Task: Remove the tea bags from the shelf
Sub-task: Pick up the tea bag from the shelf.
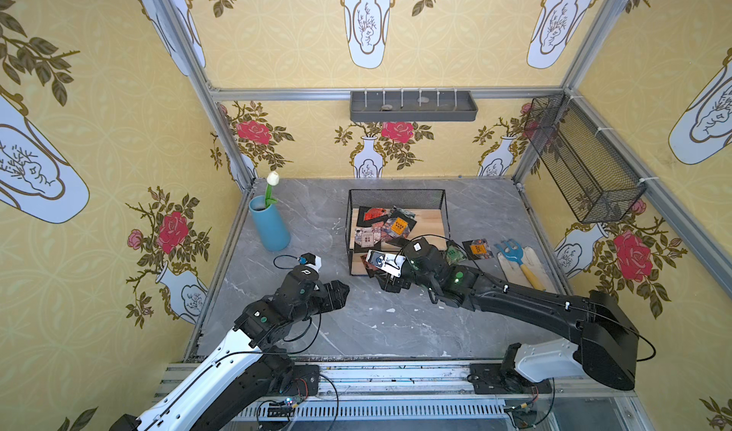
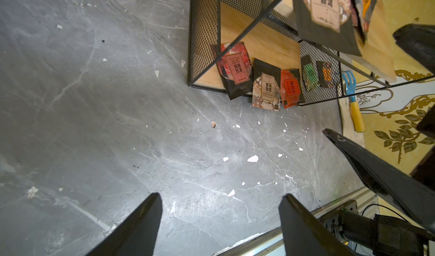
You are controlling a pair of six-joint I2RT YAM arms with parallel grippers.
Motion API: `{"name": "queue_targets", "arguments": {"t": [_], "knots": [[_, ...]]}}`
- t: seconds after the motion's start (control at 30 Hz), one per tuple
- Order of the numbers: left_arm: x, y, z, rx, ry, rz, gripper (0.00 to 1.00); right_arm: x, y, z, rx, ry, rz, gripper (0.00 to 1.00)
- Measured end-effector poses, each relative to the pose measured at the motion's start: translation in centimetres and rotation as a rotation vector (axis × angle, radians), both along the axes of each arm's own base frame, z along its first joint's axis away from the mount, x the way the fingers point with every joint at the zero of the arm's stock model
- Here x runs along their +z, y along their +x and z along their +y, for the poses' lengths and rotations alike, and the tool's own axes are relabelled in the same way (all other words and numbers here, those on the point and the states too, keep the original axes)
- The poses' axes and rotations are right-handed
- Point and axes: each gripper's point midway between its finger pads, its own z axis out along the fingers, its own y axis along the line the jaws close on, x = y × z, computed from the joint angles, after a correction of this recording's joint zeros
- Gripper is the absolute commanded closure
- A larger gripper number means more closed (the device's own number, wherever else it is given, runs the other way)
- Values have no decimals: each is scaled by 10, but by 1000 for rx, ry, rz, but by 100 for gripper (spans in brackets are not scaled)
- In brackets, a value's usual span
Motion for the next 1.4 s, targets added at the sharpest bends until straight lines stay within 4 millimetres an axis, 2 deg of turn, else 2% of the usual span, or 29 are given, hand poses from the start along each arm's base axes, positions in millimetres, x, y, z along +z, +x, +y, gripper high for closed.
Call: {"name": "queue_targets", "arguments": {"t": [0.23,0.53,0.87,1.17,1.4], "knots": [[-2,0,1,2,0,7,13,3,13,21,34,3,-40,2],[-3,1,1,3,-3,15,13,-7,31,38,37,-25,-36,10],[-5,1,3,10,-7,19,13,-10,39,48,40,-33,-33,30],[-4,1,3,7,-12,16,13,-17,38,45,36,-63,-4,42],[-3,1,3,9,-13,14,14,-14,37,45,27,-63,11,59]]}}
